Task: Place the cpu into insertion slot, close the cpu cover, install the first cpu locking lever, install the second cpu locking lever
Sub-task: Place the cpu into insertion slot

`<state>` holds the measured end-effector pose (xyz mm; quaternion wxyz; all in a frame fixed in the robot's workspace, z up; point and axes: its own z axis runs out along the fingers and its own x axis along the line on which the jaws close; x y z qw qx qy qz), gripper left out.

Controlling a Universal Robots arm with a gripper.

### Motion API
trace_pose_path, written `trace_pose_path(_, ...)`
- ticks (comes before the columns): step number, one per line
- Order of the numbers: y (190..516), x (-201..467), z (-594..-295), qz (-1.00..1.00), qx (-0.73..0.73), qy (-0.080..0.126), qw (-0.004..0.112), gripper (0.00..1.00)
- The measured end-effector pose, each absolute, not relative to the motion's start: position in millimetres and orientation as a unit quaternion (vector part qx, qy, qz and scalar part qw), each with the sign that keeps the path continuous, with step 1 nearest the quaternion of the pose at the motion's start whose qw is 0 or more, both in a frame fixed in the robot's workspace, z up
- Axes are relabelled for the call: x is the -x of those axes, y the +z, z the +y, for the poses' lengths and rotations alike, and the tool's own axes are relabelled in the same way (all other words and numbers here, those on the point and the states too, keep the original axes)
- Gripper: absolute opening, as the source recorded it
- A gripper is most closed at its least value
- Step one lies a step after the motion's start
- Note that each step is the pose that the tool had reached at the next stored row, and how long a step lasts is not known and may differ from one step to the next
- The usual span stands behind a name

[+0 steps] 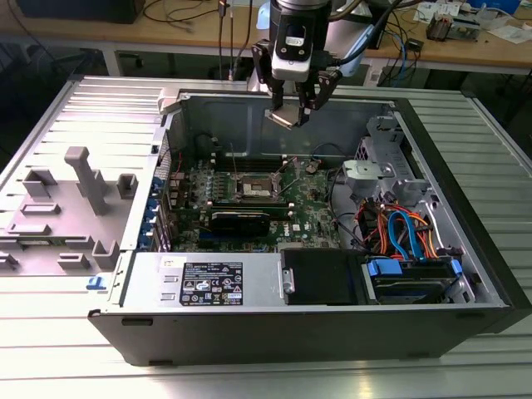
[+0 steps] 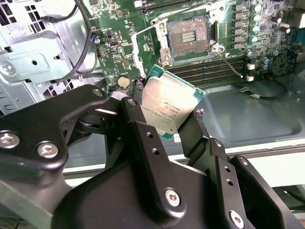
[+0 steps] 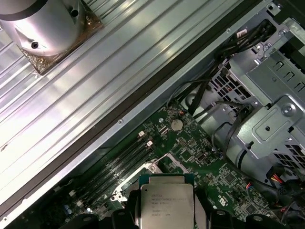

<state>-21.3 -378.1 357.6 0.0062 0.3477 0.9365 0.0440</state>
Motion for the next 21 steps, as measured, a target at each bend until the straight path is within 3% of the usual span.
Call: trace_pose_path(21, 357.0, 21.3, -378.1, 0.905, -0.424, 0.043, 0.01, 0.55)
